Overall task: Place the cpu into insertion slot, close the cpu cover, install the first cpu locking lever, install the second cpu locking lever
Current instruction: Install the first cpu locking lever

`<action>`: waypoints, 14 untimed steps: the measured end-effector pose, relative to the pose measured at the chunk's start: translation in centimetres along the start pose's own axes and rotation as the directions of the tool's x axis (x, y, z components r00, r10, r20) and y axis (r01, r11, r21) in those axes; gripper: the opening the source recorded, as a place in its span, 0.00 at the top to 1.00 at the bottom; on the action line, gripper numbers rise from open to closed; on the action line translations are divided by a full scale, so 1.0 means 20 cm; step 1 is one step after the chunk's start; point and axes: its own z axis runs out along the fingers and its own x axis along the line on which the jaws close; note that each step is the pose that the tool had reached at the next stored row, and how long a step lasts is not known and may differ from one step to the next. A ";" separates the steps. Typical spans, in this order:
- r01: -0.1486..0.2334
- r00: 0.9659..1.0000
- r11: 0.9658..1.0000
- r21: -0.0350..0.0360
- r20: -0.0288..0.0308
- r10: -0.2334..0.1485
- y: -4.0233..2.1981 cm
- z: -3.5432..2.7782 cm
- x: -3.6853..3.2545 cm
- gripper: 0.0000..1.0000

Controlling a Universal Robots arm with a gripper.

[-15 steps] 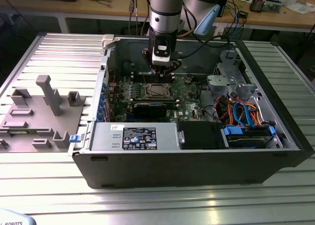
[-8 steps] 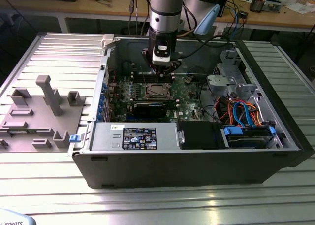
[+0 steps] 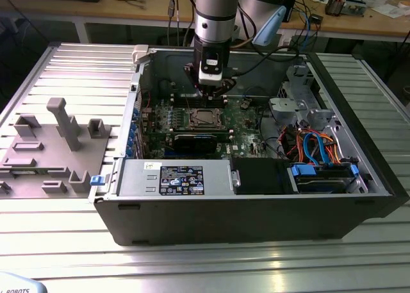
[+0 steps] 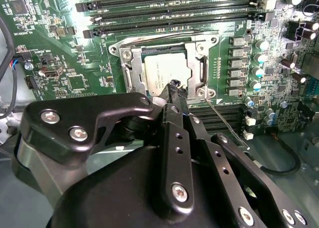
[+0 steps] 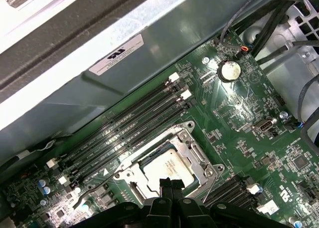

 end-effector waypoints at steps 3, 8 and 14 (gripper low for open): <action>0.002 1.000 1.000 0.000 0.000 -0.002 0.000 0.000 0.000 0.89; 0.009 1.000 1.000 0.000 0.000 -0.009 0.000 0.000 0.000 0.89; 0.015 1.000 1.000 0.000 0.000 -0.015 0.000 0.000 0.000 0.89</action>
